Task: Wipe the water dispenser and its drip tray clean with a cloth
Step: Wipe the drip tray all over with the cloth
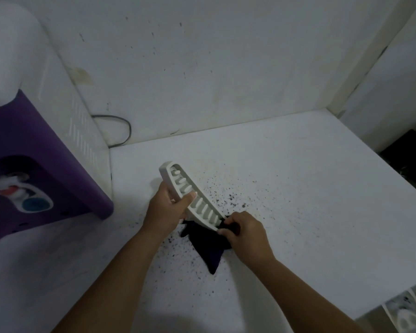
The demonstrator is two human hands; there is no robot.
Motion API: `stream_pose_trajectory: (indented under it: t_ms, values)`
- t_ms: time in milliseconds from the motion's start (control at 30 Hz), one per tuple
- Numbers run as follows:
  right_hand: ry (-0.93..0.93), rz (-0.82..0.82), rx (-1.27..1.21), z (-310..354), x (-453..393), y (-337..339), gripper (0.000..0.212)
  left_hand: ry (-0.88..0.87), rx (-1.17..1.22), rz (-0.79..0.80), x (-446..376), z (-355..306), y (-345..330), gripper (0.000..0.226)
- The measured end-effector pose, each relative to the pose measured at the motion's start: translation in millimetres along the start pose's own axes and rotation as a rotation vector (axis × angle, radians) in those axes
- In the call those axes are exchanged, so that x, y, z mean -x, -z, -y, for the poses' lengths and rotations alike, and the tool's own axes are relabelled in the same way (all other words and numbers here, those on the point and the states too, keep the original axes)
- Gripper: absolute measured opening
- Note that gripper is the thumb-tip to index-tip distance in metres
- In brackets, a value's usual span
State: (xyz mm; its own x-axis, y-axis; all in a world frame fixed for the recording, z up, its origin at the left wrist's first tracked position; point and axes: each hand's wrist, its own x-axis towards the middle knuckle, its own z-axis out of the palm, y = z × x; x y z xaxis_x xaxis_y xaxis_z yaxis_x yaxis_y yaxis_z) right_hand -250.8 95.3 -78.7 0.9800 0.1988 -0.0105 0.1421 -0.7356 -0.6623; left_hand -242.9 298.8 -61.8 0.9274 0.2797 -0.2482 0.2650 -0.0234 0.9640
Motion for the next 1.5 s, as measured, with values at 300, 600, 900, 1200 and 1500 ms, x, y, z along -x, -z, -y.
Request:
stream_pose_trajectory:
  t_ms: [300,600,900,1200,1500]
  values:
    - [-0.018,0.037,0.114,11,-6,1,0.010,-0.058,-0.068,-0.020,4,-6,-5,0.024]
    - [-0.488,-0.079,-0.442,21,-19,7,0.005,-0.049,-0.073,-0.074,9,-4,-6,0.024]
    - [-0.357,0.043,-0.163,28,-21,10,0.007,-0.065,-0.103,-0.077,10,-9,-8,0.023]
    - [-0.513,0.023,-0.337,28,-27,10,0.014,-0.089,-0.148,-0.082,14,-15,-10,0.026]
    - [-0.042,0.107,0.134,24,-2,0,0.017,-0.058,-0.107,-0.080,13,-10,-8,0.026]
